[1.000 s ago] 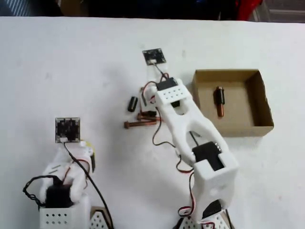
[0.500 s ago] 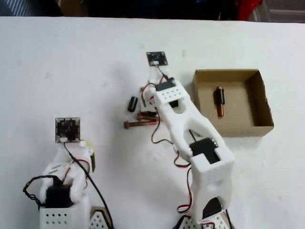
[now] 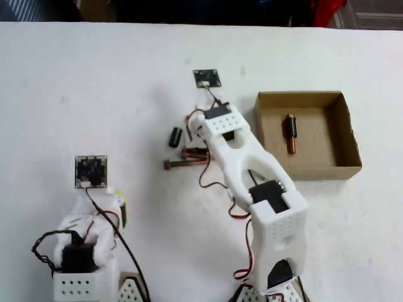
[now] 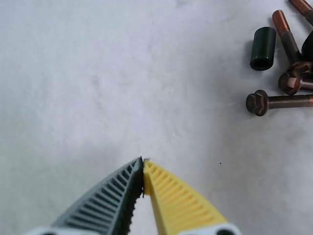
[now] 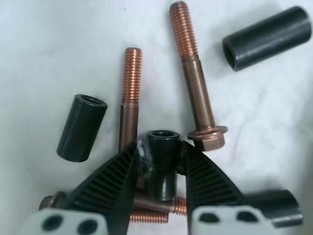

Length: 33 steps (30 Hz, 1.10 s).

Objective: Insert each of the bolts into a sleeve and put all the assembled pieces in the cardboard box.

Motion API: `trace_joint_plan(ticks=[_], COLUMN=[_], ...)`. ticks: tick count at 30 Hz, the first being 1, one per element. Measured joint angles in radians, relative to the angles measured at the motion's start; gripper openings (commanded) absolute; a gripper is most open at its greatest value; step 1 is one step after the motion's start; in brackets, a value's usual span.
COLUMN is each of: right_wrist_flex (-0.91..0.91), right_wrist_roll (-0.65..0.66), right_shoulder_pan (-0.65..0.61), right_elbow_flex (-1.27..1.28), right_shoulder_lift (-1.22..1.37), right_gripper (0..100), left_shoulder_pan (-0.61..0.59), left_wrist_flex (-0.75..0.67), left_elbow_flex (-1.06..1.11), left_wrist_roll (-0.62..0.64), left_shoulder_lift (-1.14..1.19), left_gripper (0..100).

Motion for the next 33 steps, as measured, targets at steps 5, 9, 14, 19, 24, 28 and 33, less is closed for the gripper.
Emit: trace_joint_plan(ticks=[5, 9, 14, 19, 24, 28, 33], right_wrist_flex=[0.044, 0.055, 0.066, 0.078, 0.078, 0.08, 0.081], right_wrist_roll=[-0.002, -0.002, -0.002, -0.002, 0.0, 0.002, 0.002], right_shoulder_pan=[0.0, 0.0, 0.0, -0.009, -0.006, 0.003, 0.003], right_elbow_flex=[-0.008, -0.008, -0.009, -0.005, -0.005, -0.002, -0.002], right_shoulder_lift=[0.0, 0.0, 0.0, 0.0, 0.002, 0.002, 0.003], right_gripper=[7.7, 7.8, 13.2, 16.2, 8.3, 4.5, 1.7], left_shoulder_pan=[0.0, 0.0, 0.0, 0.0, 0.0, 0.0, 0.0], left_wrist_flex=[0.0, 0.0, 0.0, 0.0, 0.0, 0.0, 0.0], left_elbow_flex=[0.0, 0.0, 0.0, 0.0, 0.0, 0.0, 0.0], left_wrist_roll=[0.0, 0.0, 0.0, 0.0, 0.0, 0.0, 0.0], left_shoulder_lift=[0.0, 0.0, 0.0, 0.0, 0.0, 0.0, 0.0], left_gripper=[2, 2, 2, 2, 2, 2, 2])
